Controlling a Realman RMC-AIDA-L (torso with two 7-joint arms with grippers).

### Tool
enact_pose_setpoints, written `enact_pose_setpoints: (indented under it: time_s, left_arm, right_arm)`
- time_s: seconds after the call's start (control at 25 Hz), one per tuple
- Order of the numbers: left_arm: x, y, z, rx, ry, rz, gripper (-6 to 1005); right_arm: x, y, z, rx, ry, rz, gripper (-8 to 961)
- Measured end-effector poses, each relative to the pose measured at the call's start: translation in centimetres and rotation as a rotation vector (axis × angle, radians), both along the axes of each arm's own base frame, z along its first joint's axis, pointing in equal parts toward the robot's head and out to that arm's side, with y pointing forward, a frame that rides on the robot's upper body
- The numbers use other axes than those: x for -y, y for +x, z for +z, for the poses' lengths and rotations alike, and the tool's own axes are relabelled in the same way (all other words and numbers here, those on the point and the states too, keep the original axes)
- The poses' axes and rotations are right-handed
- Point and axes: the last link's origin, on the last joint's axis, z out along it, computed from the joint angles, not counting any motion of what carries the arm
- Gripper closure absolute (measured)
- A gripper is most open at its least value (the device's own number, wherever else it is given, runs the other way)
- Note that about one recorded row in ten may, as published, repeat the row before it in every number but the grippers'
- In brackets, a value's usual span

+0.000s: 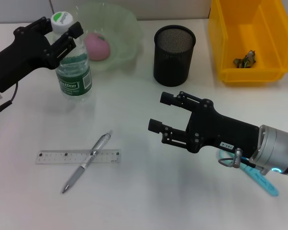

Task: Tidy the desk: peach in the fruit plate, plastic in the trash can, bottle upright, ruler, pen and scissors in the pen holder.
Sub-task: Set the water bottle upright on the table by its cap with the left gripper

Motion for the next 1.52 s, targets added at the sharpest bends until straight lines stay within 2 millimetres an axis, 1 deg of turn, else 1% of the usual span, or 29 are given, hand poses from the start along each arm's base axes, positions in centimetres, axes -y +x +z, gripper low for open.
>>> enact_pose_setpoints:
  time_s: [0.52, 0.76, 1.16, 1.52]
  left_arm:
    - [-0.7, -1.3, 0.2, -0.030, 0.043, 0.090, 531]
    - [-0.9, -2.4, 0.7, 0.037, 0.084, 0.162, 529]
    - [-0.7, -2.8, 0.2, 0.013, 0.096, 0.173, 526]
    - [-0.7, -2.8, 0.0, -0.007, 0.105, 0.165, 523]
  right_arm:
    - [-0.2, 0.2, 0.0, 0.009, 0.009, -0.014, 212]
    - [-0.3, 0.2, -0.1, 0.016, 0.010, -0.019, 212]
    - [-0.5, 0.0, -0.1, 0.016, 0.009, -0.013, 211]
    - [-0.5, 0.0, -0.1, 0.016, 0.009, -0.013, 211]
